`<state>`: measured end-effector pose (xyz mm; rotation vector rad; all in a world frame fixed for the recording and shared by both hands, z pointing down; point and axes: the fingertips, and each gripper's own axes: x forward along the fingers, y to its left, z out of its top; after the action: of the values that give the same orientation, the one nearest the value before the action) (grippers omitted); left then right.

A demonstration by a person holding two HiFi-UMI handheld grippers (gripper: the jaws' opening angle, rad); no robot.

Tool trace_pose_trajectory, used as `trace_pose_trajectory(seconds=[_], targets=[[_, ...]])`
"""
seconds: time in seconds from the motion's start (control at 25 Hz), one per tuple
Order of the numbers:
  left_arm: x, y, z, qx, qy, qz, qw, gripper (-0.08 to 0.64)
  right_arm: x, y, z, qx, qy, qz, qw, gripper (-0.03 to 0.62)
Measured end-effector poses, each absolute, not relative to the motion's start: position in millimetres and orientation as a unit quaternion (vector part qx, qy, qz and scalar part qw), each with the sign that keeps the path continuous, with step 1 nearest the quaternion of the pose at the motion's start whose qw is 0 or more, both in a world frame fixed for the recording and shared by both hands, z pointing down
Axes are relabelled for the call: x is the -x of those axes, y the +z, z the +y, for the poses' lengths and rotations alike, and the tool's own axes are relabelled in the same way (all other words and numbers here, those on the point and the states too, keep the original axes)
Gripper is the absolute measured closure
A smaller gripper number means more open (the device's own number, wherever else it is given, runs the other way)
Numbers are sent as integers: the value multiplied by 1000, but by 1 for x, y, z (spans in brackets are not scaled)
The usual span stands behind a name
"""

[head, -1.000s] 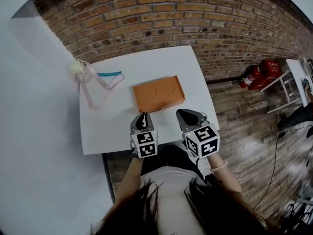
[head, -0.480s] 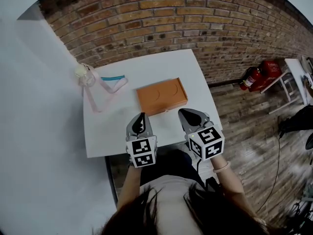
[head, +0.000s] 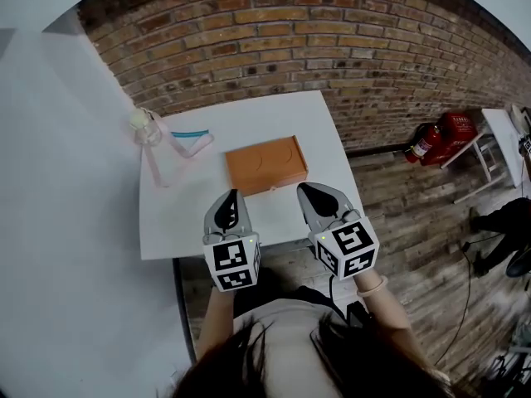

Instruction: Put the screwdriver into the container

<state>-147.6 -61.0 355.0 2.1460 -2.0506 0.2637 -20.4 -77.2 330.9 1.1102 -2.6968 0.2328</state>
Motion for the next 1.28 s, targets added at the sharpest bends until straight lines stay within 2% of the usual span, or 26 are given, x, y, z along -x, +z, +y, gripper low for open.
trace_pose_trajectory(seconds=[0.84,1.28], targets=[[61,296,46,-704,60,-706,47,560,-64,293,7,-363,45,-929,57,586],[43,279,96,-707,46,-706,27,560,-81,286,43,-372,26,-928,30,588]])
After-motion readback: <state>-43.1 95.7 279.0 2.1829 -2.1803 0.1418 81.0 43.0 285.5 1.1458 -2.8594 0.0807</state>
